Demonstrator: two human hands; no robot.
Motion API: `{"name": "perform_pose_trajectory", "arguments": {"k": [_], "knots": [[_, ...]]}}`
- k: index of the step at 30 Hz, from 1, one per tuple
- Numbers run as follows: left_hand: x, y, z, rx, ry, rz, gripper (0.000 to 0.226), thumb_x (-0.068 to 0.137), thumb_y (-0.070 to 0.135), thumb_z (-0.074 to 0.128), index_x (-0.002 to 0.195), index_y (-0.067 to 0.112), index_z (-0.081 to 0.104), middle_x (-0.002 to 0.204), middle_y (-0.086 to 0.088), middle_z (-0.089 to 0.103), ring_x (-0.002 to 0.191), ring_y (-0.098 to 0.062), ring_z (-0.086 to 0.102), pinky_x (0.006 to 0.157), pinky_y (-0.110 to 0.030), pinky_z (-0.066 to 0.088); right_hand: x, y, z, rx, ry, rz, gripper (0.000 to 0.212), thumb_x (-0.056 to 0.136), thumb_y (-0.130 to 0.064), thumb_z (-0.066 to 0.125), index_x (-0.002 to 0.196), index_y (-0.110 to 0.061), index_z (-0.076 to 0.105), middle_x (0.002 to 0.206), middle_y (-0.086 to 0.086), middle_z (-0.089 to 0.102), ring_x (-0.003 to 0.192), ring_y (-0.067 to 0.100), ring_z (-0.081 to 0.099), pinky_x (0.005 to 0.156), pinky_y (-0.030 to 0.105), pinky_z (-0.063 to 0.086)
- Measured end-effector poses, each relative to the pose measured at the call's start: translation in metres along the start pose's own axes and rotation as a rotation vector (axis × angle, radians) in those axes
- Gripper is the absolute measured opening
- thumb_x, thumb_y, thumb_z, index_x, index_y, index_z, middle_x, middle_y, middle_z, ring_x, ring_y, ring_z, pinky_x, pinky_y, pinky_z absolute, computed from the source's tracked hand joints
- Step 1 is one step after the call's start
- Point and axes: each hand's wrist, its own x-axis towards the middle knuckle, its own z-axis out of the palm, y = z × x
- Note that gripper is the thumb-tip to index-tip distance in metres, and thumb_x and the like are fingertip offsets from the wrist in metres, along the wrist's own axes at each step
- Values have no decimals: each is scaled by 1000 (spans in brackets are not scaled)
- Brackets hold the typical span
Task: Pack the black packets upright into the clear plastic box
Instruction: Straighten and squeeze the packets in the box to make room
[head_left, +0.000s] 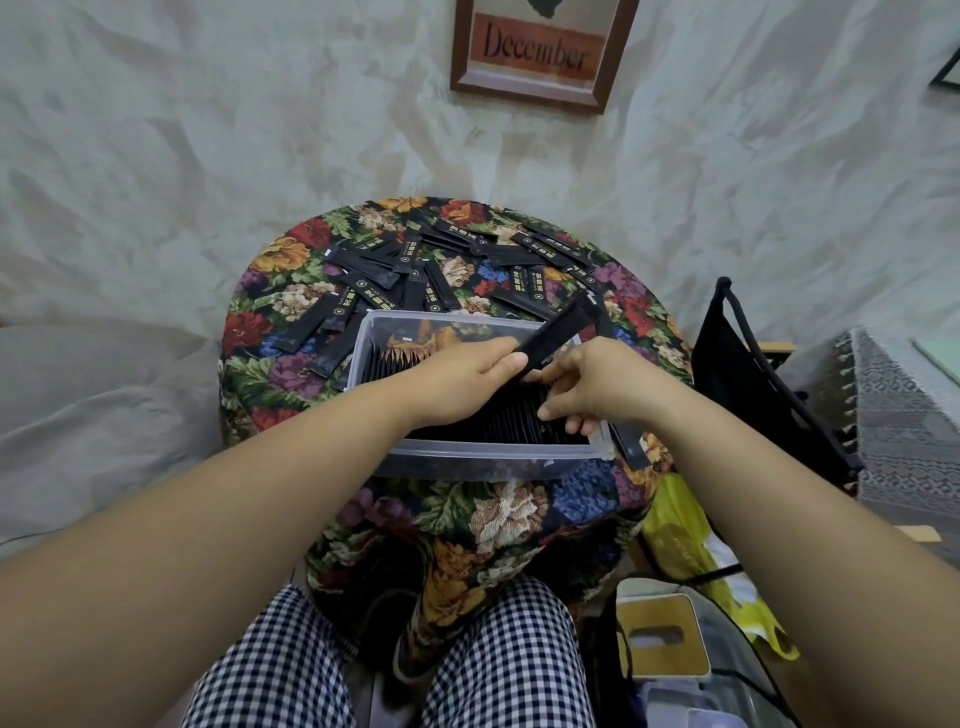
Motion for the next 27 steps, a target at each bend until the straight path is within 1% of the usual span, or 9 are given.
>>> {"name": "perform_pose_trajectory", "arguments": {"k": [4, 7, 12, 15, 18, 21, 23, 25, 27], "knots": [[-2, 3, 1, -31, -26, -12, 42, 103, 30, 28, 134, 5, 43, 138, -10, 48, 126, -19, 42, 76, -20, 29, -2, 0, 2, -44, 43, 21, 28, 76, -17, 79, 100, -9, 68, 62, 8, 67, 43, 9, 59, 46, 18, 50], [-1, 3, 2, -58, -23, -17, 41, 103, 29, 28, 135, 6, 42, 143, -5, 45, 130, -16, 38, 80, -18, 29, -7, 1, 4, -106, 37, 8, 25, 77, -20, 78, 99, -13, 69, 52, 1, 63, 38, 3, 56, 47, 16, 50], [-1, 7, 3, -42, -6, 1, 42, 104, 27, 26, 135, 4, 43, 145, -7, 42, 132, -18, 33, 82, -17, 26, -10, 2, 4, -133, -5, -24, 34, 77, -20, 79, 107, -12, 66, 83, 16, 73, 53, 13, 63, 58, 21, 55], [-5, 11, 2, -14, -15, -27, 43, 104, 27, 26, 138, 4, 38, 144, -13, 41, 131, -24, 30, 90, -23, 22, -8, 1, 7, -179, -11, -35, 26, 76, -22, 79, 96, -17, 63, 85, 15, 73, 60, 19, 66, 56, 22, 55], [-2, 6, 4, 6, -49, -28, 39, 103, 30, 28, 130, 7, 45, 131, -10, 54, 123, -25, 45, 94, -28, 33, -8, 3, 4, -160, -7, -48, 22, 77, -21, 78, 93, -16, 65, 85, 13, 73, 60, 17, 67, 55, 21, 55], [-1, 1, 3, 21, -63, -17, 38, 103, 30, 27, 128, 9, 46, 129, 1, 58, 120, -16, 48, 90, -23, 34, -5, 8, -12, -305, 183, -131, 19, 84, -22, 71, 103, -17, 71, 97, -1, 72, 78, 10, 64, 67, 16, 46], [-2, 2, 1, -6, -71, -7, 38, 103, 30, 26, 129, 10, 46, 130, 6, 57, 121, -13, 46, 92, -23, 33, 0, 11, -22, -404, 272, -176, 19, 89, -24, 65, 107, -20, 72, 99, -7, 69, 86, 5, 57, 67, 12, 38], [-4, 1, 0, -41, -67, 2, 36, 104, 30, 26, 129, 14, 46, 129, 9, 58, 122, -11, 45, 98, -27, 34, 9, 16, -27, -438, 246, -219, 22, 91, -24, 62, 112, -20, 70, 104, -6, 69, 84, 1, 49, 61, 14, 30], [-4, 0, 0, -67, -58, -6, 36, 104, 29, 26, 131, 17, 46, 128, 10, 58, 122, -10, 45, 99, -27, 34, 19, 21, -30, -441, 150, -244, 27, 93, -24, 60, 118, -20, 66, 118, -3, 66, 90, 0, 47, 70, 14, 29]]}}
